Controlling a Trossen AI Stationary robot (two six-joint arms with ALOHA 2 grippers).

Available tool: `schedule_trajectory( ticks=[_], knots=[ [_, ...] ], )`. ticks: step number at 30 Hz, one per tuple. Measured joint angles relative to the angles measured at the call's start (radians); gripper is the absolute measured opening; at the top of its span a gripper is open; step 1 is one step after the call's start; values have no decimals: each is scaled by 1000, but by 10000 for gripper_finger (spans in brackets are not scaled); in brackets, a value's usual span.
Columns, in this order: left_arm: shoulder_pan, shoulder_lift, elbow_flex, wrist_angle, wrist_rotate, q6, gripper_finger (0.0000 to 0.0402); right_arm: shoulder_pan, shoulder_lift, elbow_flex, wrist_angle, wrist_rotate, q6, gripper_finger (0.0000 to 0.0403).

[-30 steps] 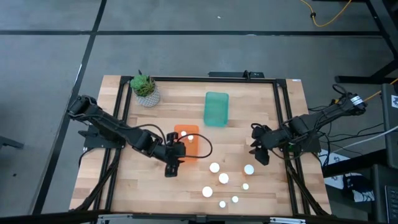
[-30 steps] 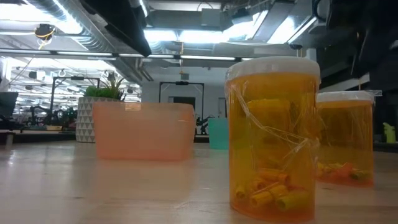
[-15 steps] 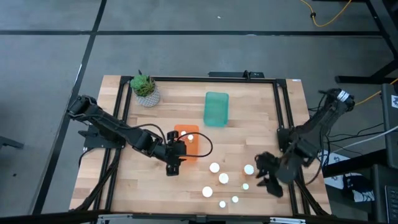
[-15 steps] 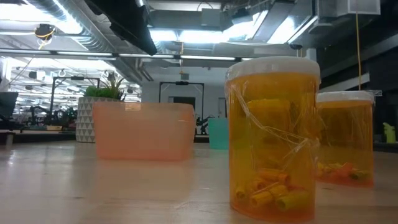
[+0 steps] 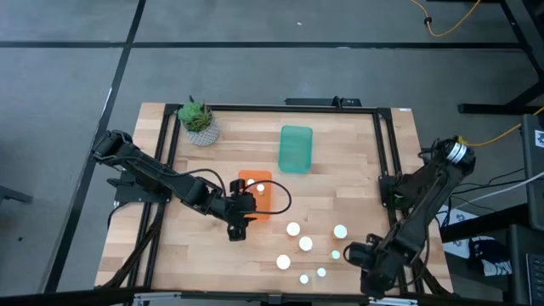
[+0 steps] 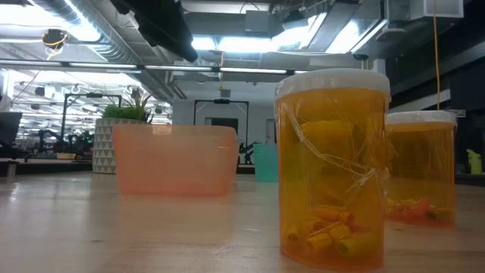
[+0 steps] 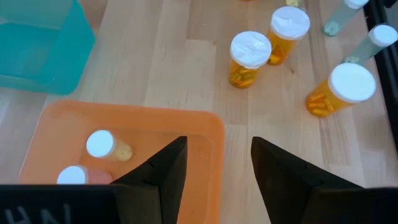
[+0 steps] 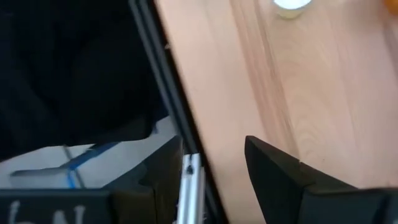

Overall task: Pick and place medicine bottles into bin by pill shape (circle, oval)
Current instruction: Put the small yellow pill bottle into the orange bin

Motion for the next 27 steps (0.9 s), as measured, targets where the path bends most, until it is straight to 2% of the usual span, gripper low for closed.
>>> schedule_trajectory(
  ticks=[6,10,20,27],
  knots=[
    [0,0,0,3,0,0,171,0,84,0,7,-3,-1,177],
    [0,0,0,3,-4,0,171,-1,114,0,10,-56,0,177],
    [0,0,0,3,-25,-1,171,-1,116,0,37,-79,-24,177],
    [0,0,0,3,-30,-2,171,-1,101,-1,18,-27,-87,193]
  ],
)
